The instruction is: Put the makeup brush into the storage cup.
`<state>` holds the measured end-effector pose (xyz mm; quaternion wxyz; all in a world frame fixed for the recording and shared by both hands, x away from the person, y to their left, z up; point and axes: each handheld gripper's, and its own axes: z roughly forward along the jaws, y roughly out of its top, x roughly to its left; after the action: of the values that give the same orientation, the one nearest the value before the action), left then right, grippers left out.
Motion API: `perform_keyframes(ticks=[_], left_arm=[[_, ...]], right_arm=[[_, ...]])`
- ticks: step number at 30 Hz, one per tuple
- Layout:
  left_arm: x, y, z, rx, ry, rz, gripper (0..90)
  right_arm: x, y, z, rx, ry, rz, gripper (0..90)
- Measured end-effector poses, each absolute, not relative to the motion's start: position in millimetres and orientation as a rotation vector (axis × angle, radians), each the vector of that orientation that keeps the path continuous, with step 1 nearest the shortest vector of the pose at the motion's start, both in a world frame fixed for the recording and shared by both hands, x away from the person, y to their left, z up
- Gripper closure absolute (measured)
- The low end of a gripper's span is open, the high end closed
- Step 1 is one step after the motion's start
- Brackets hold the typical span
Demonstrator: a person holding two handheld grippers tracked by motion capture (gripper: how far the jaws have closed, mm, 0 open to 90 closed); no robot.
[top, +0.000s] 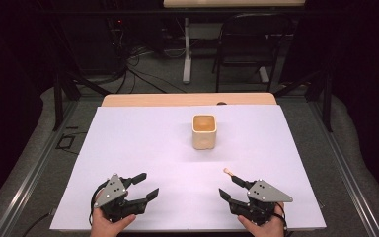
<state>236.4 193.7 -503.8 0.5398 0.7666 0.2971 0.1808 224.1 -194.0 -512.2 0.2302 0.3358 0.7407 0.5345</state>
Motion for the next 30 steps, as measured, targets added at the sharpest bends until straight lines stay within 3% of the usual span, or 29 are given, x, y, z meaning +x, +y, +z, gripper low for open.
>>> perform_keyframes(ticks=[14, 30], left_arm=[[239.7, 194.6, -503.8, 1.815, 0.706, 0.404, 35.0], [241.4, 195.8, -503.4, 1.822, 0.727, 0.394, 35.1]], right_arm=[[225.2, -194.1, -511.7, 0.941, 2.066, 1.428, 37.1], [229.9, -192.5, -508.1, 0.954, 2.159, 1.364, 39.8]])
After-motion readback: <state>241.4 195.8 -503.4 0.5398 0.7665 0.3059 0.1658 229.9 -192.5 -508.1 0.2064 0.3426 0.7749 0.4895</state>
